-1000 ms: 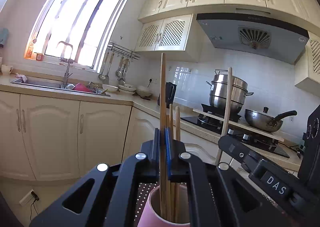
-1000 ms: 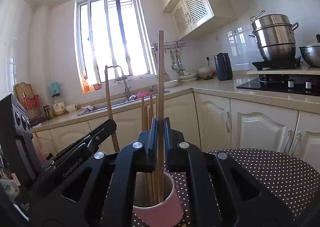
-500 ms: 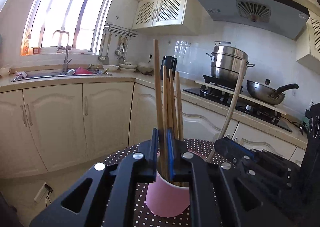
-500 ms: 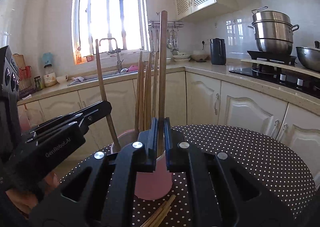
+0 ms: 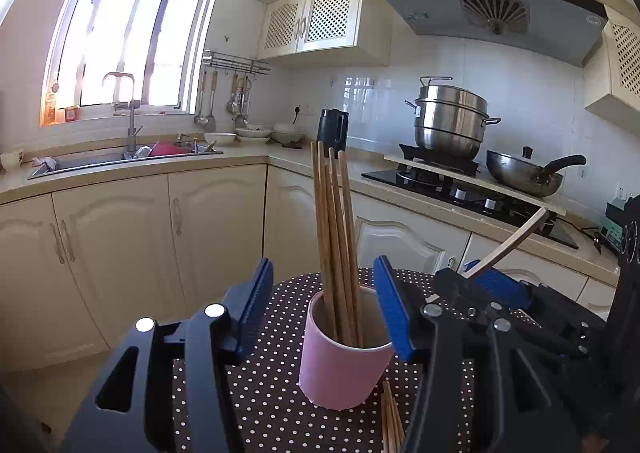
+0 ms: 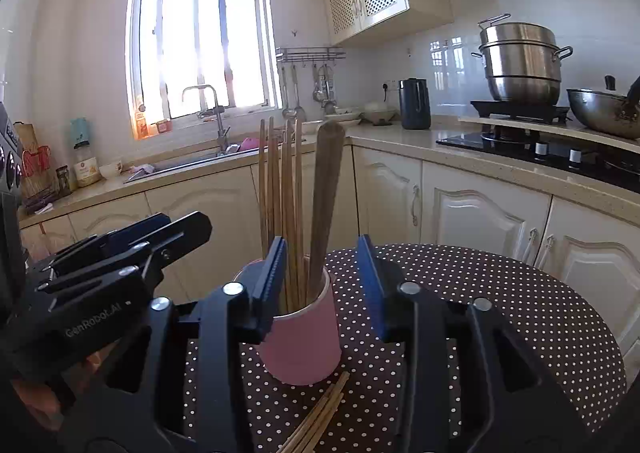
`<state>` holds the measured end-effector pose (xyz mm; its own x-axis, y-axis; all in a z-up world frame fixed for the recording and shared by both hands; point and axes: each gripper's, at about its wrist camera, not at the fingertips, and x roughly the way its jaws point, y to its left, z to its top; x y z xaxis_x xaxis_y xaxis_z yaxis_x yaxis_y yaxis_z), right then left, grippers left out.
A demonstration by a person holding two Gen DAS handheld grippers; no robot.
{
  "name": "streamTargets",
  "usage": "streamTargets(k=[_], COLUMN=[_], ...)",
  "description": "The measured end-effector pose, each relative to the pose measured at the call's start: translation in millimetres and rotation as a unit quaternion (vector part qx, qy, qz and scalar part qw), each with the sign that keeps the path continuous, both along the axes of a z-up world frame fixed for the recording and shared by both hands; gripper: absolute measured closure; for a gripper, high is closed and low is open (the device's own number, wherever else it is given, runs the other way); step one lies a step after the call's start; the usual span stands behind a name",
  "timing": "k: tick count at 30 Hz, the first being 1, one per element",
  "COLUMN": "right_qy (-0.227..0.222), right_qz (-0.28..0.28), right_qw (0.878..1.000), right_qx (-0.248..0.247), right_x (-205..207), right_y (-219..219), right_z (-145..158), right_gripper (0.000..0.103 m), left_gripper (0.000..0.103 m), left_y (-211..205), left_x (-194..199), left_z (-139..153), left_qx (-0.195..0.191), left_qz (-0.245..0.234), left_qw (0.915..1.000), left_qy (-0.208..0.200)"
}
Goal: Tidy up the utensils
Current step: 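Open both tools and withdraw them from the cup toward the pile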
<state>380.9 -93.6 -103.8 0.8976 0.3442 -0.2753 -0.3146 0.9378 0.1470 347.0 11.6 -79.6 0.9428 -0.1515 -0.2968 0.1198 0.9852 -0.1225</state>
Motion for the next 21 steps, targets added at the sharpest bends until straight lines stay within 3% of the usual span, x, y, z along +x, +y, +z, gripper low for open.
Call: streamTargets(k=[2,14,17,21], right_qy=[0.002,-0.004,0.005,0.020], right_qz=[-0.002,-0.006,-0.002,0.000], right_qw=[1.000,1.000,1.000,1.000], right_qx=[0.004,0.002,0.002,-0.010], right_x=[-3,-45,-56,-71], right_y=[-2,-12,-15,-17], right_z=[3,27,29,28], right_gripper=[0.060,0.056,0.056,0.054], left_gripper=[0.044,0.040,0.040,0.039], left_y=[0,-6,-7,-11], left_x=[-8,-57,-70,-76], left_z=[3,24,27,22], left_qx=[0.005,0.020,0.021,0.025], left_qz=[0.002,-0.010,-0.017,-0.029], left_qw=[1.0000,0.9995,0.9995,0.9991], left_qy=[-0.005,-0.022,-0.017,0.020])
